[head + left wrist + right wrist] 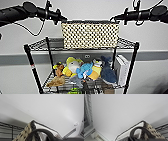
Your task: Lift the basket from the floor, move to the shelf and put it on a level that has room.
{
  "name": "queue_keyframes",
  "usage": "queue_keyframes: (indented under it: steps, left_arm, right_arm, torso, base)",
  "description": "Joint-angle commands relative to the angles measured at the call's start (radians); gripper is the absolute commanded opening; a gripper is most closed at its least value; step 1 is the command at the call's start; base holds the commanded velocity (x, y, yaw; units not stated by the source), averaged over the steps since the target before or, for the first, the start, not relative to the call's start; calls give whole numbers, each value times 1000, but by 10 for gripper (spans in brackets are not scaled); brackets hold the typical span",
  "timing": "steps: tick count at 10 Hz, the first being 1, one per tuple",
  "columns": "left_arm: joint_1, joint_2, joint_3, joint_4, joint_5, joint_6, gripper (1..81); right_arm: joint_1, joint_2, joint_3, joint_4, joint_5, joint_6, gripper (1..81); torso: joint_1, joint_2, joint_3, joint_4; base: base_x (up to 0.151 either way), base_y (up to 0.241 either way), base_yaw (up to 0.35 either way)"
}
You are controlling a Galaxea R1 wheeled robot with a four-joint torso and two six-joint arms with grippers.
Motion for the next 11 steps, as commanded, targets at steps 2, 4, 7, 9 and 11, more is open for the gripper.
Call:
queue_keyframes:
  steps: [2, 4, 7, 9, 11]
  left_arm:
    - [-158, 68, -132, 26, 36, 38, 10]
    - [-157, 82, -172, 26, 40, 61, 10]
    - [-137, 113, -207, 40, 42, 64, 10]
    - [-123, 120, -221, 45, 42, 66, 10]
    - [-124, 110, -187, 37, 39, 66, 10]
  right_arm:
    - [153, 21, -79, -28, -32, -9, 10]
    - [136, 38, -104, -42, -34, -8, 10]
    - [113, 67, -136, -57, -34, -8, 10]
    - [111, 74, -146, -60, -35, -8, 10]
    - [113, 71, -139, -64, -35, -8, 10]
  torso:
    - [0, 0, 0, 0]
    - [0, 0, 0, 0]
    - [0, 0, 0, 0]
    - [0, 0, 0, 0]
    - [0, 0, 0, 0]
  base:
    - [0, 0, 0]
    - [0, 0, 0]
    - [0, 0, 0]
    - [0, 0, 0]
    - [0, 0, 0]
